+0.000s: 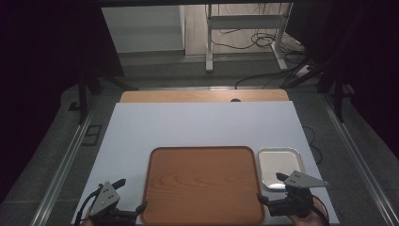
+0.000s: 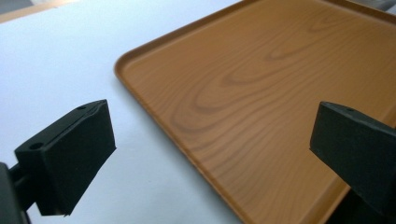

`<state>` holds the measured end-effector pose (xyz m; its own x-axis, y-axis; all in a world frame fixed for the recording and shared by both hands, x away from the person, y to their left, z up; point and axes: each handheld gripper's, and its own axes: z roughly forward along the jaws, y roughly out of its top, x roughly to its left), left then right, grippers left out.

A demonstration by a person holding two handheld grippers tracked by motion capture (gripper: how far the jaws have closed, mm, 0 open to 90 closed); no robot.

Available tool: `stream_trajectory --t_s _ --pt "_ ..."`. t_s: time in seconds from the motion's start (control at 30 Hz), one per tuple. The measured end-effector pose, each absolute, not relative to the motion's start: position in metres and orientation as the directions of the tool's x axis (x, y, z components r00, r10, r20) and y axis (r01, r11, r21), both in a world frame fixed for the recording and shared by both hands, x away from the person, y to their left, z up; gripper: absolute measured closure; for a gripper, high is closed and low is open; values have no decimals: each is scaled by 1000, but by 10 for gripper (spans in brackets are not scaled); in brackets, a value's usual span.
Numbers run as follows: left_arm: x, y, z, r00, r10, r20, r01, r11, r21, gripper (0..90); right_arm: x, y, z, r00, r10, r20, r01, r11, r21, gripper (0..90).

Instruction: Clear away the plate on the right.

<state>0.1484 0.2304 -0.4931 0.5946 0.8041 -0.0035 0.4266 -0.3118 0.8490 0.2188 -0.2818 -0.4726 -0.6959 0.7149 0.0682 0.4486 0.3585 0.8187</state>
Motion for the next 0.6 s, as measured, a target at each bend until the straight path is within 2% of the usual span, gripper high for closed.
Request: stream_trajectory --t_s 0.17,0.6 --pt "149 225 -496 623 783 0 418 -333 846 0 221 -284 -474 -692 717 83 457 346 820 0" --pt "150 227 -496 618 786 19 392 -328 859 0 224 -278 -480 -715 695 74 461 388 798 0"
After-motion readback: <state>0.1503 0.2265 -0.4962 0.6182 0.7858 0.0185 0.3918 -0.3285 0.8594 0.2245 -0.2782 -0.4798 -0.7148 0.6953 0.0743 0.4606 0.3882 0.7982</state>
